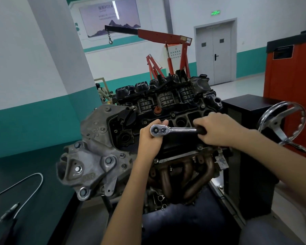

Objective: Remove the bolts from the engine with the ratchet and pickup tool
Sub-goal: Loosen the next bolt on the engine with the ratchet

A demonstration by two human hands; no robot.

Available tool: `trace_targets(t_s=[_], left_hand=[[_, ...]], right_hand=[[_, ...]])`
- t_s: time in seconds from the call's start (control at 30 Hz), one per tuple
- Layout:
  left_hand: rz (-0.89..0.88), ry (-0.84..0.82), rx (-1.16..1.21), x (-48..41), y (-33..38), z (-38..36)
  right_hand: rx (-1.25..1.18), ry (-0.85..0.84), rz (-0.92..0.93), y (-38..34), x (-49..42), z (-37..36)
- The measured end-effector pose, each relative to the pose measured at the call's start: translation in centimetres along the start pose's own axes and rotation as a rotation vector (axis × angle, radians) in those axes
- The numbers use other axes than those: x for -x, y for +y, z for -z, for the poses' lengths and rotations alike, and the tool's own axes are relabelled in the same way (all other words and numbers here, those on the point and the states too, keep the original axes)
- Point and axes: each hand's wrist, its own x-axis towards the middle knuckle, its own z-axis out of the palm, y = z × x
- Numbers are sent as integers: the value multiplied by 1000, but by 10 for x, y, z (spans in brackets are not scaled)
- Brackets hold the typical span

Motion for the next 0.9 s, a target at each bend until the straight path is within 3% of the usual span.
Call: trace_targets(t_s=[0.1,0.23,0.3,0.37,0.53,0.67,0.8,0.9], left_hand=[[3,127,128,5,-3,-5],[49,227,141,1,0,-15],[107,232,207,-2,1,-14],[94,163,64,-2,-3,-4],[-26,-32,-160,-6,-6,16],[-29,-96,-133,-9,1,5],[24,86,76,-3,-4,-3],[46,184,119,-5,-1,-16]], right_hand=[[-178,3,-120,-22,23,-30],[-903,-10,-282,-94,61,-88],[-1068,11,-303,-118,63,-100],[-989,1,-264,-113,57,-95],[-309,-62,-57,-27,26,-45],[-10,-19,64,6,-4,-2],[-170,2,-67,-10,12,-28],[-632,32,-217,-55,47,-73]])
